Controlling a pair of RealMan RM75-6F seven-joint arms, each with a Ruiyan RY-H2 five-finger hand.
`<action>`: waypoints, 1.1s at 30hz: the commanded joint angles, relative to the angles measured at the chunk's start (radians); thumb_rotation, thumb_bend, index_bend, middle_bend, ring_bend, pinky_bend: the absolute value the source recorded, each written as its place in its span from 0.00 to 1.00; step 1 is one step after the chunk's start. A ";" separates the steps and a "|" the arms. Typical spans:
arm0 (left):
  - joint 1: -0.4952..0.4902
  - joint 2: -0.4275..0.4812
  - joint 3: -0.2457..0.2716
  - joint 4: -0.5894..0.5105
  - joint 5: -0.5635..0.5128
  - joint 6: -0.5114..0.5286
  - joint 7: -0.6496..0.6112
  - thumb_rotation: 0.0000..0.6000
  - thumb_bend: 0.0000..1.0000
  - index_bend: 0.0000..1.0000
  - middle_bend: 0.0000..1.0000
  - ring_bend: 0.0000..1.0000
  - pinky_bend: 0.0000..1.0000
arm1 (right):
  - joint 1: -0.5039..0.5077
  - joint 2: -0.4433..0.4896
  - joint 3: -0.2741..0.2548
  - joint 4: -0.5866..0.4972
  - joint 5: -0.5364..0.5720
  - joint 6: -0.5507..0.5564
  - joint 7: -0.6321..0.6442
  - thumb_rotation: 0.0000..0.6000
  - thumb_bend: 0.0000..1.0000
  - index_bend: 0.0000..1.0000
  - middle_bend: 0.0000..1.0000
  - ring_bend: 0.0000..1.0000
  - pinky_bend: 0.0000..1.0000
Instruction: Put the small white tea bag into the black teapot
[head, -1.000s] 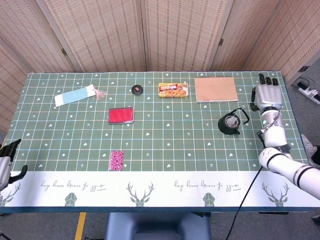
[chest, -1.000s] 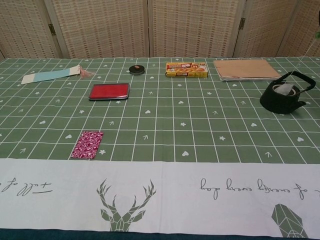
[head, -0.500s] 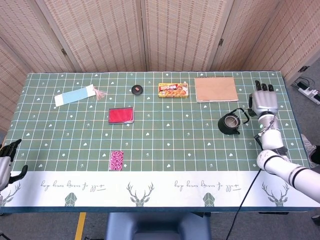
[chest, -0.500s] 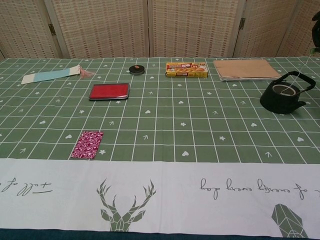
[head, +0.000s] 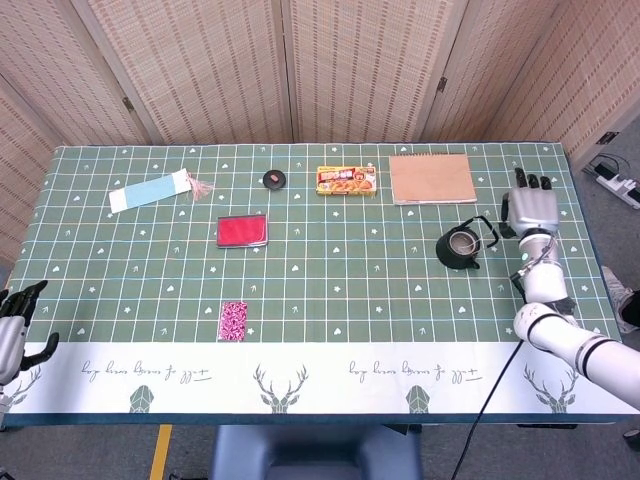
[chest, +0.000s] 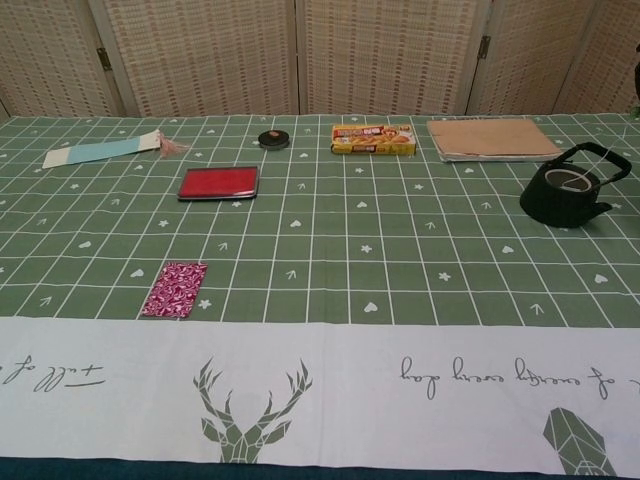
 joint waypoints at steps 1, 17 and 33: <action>0.000 0.001 0.000 0.001 0.001 0.001 0.000 1.00 0.40 0.00 0.08 0.09 0.01 | -0.004 -0.009 -0.006 0.010 -0.019 -0.018 0.009 1.00 0.44 0.63 0.03 0.00 0.00; 0.006 -0.001 0.010 -0.015 0.023 0.020 0.019 1.00 0.40 0.00 0.08 0.09 0.01 | -0.129 0.062 -0.087 -0.136 -0.206 0.081 0.059 1.00 0.44 0.63 0.03 0.00 0.00; 0.001 0.002 0.008 -0.011 0.025 0.014 0.007 1.00 0.40 0.00 0.08 0.09 0.01 | -0.200 0.021 -0.143 -0.167 -0.348 0.151 0.018 1.00 0.44 0.33 0.00 0.00 0.00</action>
